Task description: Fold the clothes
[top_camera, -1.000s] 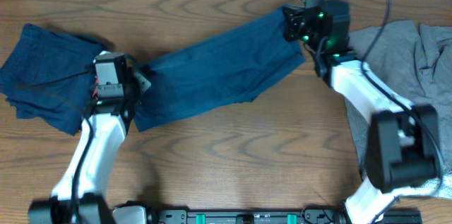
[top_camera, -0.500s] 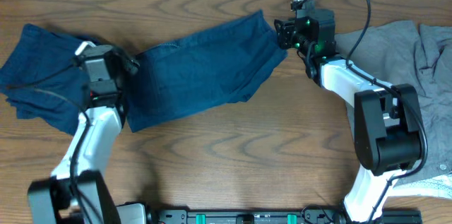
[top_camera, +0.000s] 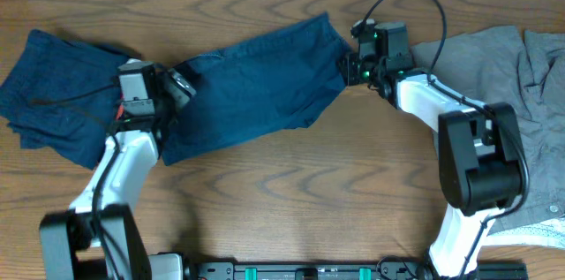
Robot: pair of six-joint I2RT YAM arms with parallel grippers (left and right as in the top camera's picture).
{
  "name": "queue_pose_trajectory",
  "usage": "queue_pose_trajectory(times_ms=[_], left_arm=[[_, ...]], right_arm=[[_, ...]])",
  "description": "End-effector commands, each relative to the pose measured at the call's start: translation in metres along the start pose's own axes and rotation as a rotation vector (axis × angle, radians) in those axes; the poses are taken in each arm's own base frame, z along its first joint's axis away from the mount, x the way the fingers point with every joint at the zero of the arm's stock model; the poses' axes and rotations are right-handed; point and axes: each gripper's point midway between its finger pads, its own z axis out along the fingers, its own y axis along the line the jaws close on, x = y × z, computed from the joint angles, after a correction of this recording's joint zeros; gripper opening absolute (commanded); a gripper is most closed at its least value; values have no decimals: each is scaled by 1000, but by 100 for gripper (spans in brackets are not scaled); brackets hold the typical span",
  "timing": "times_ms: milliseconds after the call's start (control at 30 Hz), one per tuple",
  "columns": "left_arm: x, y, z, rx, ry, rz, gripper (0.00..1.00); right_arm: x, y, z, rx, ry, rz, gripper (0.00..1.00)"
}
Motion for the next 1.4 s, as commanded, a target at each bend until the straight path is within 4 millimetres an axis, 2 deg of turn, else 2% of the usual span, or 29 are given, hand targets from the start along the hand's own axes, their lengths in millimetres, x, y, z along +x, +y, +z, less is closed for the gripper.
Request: queue_pose_trajectory(times_ms=[0, 100, 267, 300, 333, 467, 600, 667, 767, 933, 1233, 1367], left_arm=[[18, 12, 18, -39, 71, 23, 86], [31, 23, 30, -76, 115, 20, 87], [49, 27, 33, -75, 197, 12, 88], [54, 25, 32, -58, 223, 20, 93], [61, 21, 30, -33, 259, 31, 98], [86, 15, 20, 28, 392, 46, 98], [96, 14, 3, 40, 448, 86, 98], [95, 13, -7, 51, 446, 139, 98], [87, 8, -16, 73, 416, 183, 98], [89, 10, -17, 70, 418, 182, 98], [134, 15, -8, 58, 550, 206, 98], [150, -3, -3, 126, 583, 247, 98]], right_arm=[[30, -10, 16, 31, 94, 4, 30], [50, -35, 13, 156, 167, 41, 26], [81, -66, -3, 322, 284, 107, 21], [87, -72, -7, 351, 304, 133, 18], [94, -79, -14, 390, 330, 173, 17], [122, -118, -51, 614, 415, 339, 9], [129, -137, -76, 668, 452, 408, 8], [126, -142, -85, 676, 446, 426, 8], [113, -138, -90, 624, 419, 407, 12], [96, -129, -97, 578, 375, 382, 22], [90, -117, -95, 541, 371, 343, 27], [90, -116, -95, 538, 372, 343, 27]])
